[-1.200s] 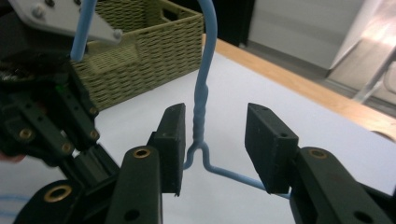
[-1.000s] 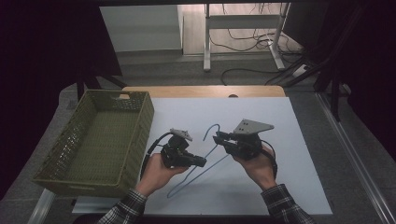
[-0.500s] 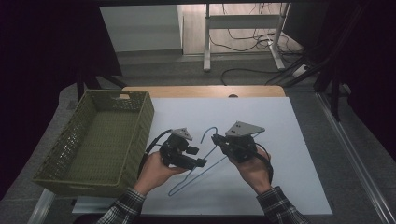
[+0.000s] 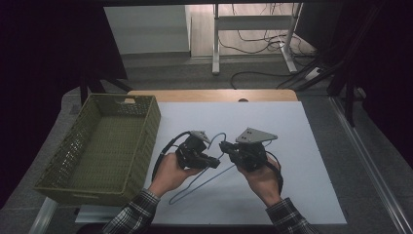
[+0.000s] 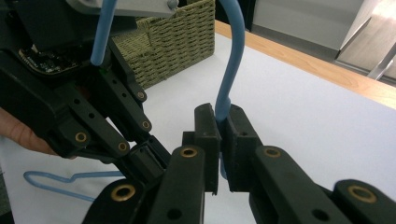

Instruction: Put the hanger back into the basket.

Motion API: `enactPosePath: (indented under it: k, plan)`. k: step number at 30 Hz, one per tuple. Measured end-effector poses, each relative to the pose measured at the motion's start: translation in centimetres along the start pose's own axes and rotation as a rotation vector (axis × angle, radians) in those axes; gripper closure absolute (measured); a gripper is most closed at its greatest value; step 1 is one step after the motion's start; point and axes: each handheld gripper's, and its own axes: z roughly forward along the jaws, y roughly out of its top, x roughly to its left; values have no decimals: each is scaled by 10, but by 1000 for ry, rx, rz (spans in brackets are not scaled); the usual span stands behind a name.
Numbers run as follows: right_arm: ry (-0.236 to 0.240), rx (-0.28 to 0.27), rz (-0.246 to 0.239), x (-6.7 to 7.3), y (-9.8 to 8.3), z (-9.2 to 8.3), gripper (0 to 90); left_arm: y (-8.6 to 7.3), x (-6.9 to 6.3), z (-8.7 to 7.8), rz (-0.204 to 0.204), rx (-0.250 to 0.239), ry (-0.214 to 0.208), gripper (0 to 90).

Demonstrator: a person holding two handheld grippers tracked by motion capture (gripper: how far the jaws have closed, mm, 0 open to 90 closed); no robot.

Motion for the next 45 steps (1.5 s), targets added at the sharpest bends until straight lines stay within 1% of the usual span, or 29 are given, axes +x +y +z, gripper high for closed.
enactPosePath:
  k: [1, 2, 3, 4, 5, 8, 9, 11, 12, 13, 14, 16, 19, 21, 22, 25, 26, 27, 28, 29, 30, 31, 35, 39, 45]
  plan:
    - [1, -1, -3, 0, 0, 0, 850, 0, 0, 0, -6, 1, -9, 872]
    - [4, 1, -2, 0, 0, 0, 844, 0, 0, -1, -10, -10, -7, 873]
    - [3, -3, -4, -1, 1, -1, 838, 0, 0, -1, -19, -15, -23, 873]
    - [9, -7, 1, -2, 1, -2, 796, 0, 0, -3, -21, -22, -21, 874]
    - [3, -17, 3, -2, 1, -4, 757, 0, 1, -6, -9, -9, -17, 874]
    - [-11, -29, -3, -4, 1, -10, 661, 1, 2, -13, -18, -33, -18, 874]
    - [-12, -36, -2, -4, 1, -14, 626, 1, 2, -16, -26, -46, -10, 874]
    - [-15, -41, 4, -6, 0, -20, 569, 1, 4, -23, -28, -56, -9, 873]
    - [-14, -40, -2, -6, 0, -23, 534, 1, 5, -26, -28, -58, -7, 873]
    - [-11, -35, -4, -7, -1, -26, 493, 1, 6, -29, -31, -62, -2, 873]
    - [5, -25, -7, -8, -2, -28, 449, 1, 7, -32, -32, -65, -1, 873]
    - [13, -10, -12, -9, -5, -31, 368, 1, 9, -38, -40, -78, 0, 873]
    - [10, 10, -12, -11, -12, -36, 282, 0, 11, -47, -56, -95, 4, 873]
    - [7, 20, -2, -12, -17, -40, 228, 0, 13, -54, -62, -103, 3, 873]
    - [4, 24, 4, -13, -19, -41, 217, -1, 15, -57, -61, -109, 1, 873]
    - [5, 35, 26, -15, -27, -46, 166, -2, 18, -68, -77, -128, -3, 873]
    - [6, 36, 30, -16, -29, -47, 152, -2, 19, -72, -78, -130, 4, 873]
    - [6, 42, 36, -16, -31, -48, 134, -2, 19, -72, -78, -130, 4, 873]
    - [6, 48, 41, -16, -33, -50, 123, -3, 22, -80, -81, -139, 4, 873]
    - [5, 51, 44, -17, -35, -51, 114, -3, 22, -84, -86, -147, 13, 873]
    - [5, 51, 44, -17, -35, -51, 114, -3, 22, -84, -86, -147, 13, 873]
    - [4, 55, 50, -18, -39, -55, 97, -4, 23, -92, -89, -156, 23, 873]
    - [3, 69, 59, -18, -45, -59, 60, -7, 26, -110, -88, -164, 59, 873]
    - [-6, 84, 79, -19, -53, -62, 17, -12, 29, -128, -106, -178, 89, 873]
    - [-9, 103, 99, -21, -64, -67, 17, -22, 35, -153, -117, -201, 117, 873]
